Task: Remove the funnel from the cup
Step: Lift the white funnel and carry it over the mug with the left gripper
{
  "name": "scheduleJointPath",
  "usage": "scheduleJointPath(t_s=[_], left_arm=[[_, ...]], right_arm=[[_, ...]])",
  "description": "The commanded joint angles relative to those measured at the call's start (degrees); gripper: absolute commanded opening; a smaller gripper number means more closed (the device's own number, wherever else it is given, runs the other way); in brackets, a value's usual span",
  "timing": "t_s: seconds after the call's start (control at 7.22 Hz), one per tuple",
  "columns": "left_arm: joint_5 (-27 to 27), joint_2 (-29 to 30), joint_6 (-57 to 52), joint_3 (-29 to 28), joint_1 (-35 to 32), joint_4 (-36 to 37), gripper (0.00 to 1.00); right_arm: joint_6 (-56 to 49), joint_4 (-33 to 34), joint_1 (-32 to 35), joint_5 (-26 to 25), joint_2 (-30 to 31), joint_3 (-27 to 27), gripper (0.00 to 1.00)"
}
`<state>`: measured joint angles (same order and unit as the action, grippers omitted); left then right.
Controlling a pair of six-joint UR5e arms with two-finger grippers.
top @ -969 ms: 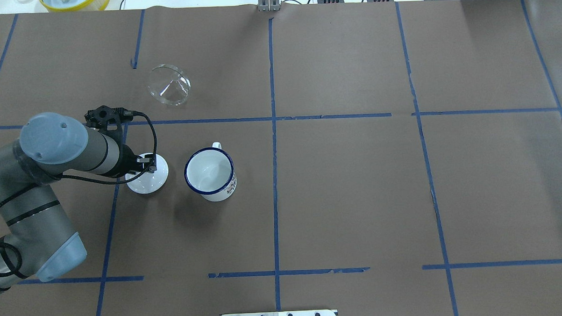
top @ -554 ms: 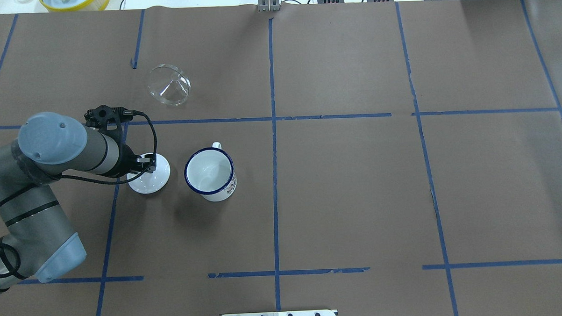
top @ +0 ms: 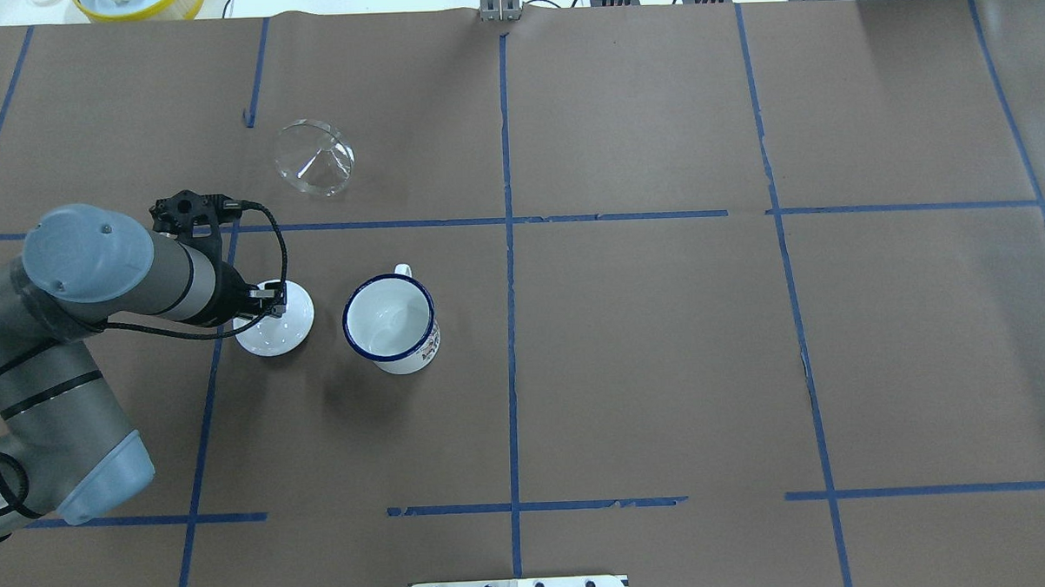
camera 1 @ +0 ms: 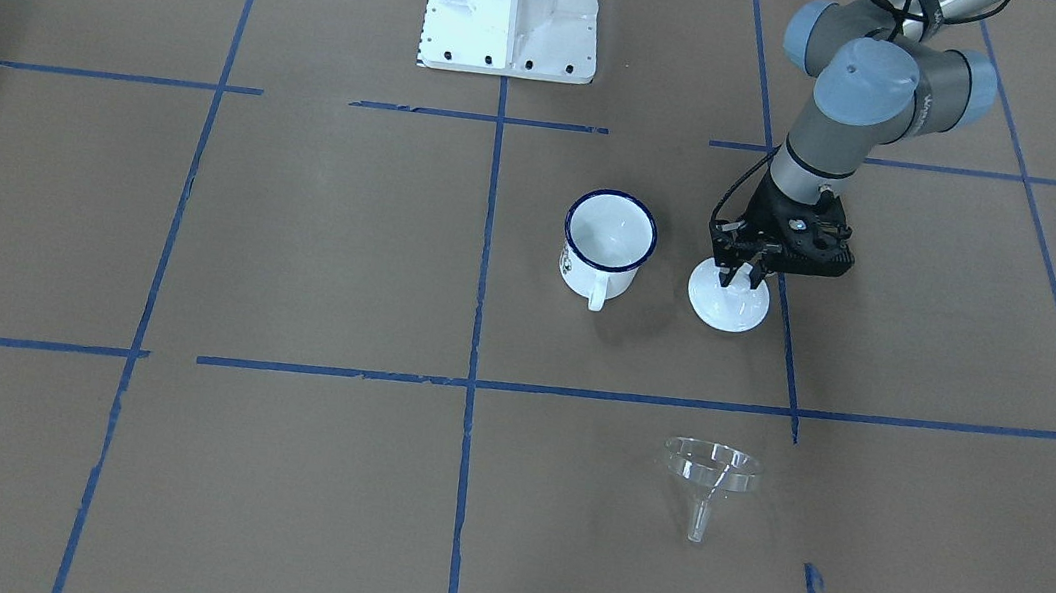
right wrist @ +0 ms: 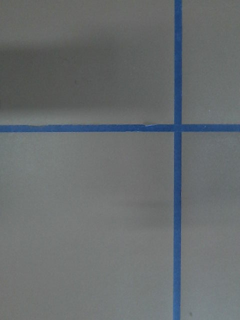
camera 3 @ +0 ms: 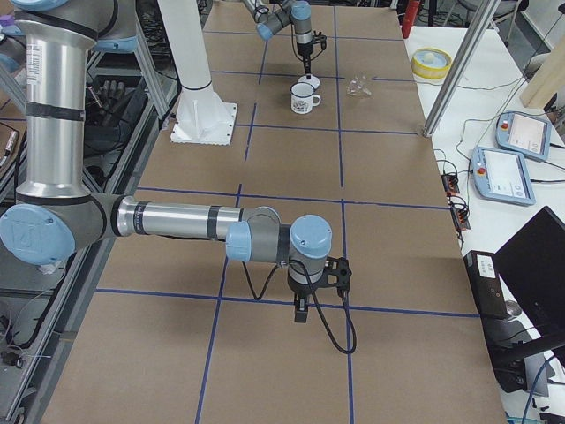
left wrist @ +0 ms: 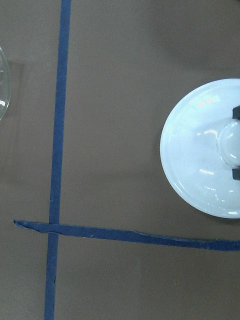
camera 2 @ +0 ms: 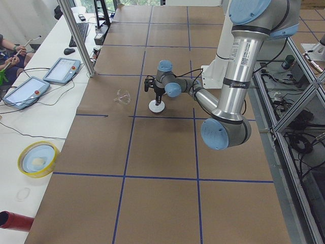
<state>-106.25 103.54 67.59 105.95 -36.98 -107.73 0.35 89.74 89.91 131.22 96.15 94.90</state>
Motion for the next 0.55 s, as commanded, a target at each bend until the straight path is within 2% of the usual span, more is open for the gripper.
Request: scheduleJointPath(t_s=[0.0, 0.28, 0.42], left_arm=[[-0.6, 0.2, -0.1, 7.0, -0.5, 8.4, 0.00], [-3.9, 2.8, 0.1, 17.1, -2.9, 21.3, 0.00], [-5.0, 9.9, 0.4, 17.8, -3.9, 30.5, 0.00]], right_arm=[[0.0, 0.0, 0.0, 0.0, 0.0, 0.0, 1.00], [0.0, 0.0, 0.0, 0.0, 0.0, -0.1, 1.00], [0.0, 0.0, 0.0, 0.0, 0.0, 0.0, 1.00]])
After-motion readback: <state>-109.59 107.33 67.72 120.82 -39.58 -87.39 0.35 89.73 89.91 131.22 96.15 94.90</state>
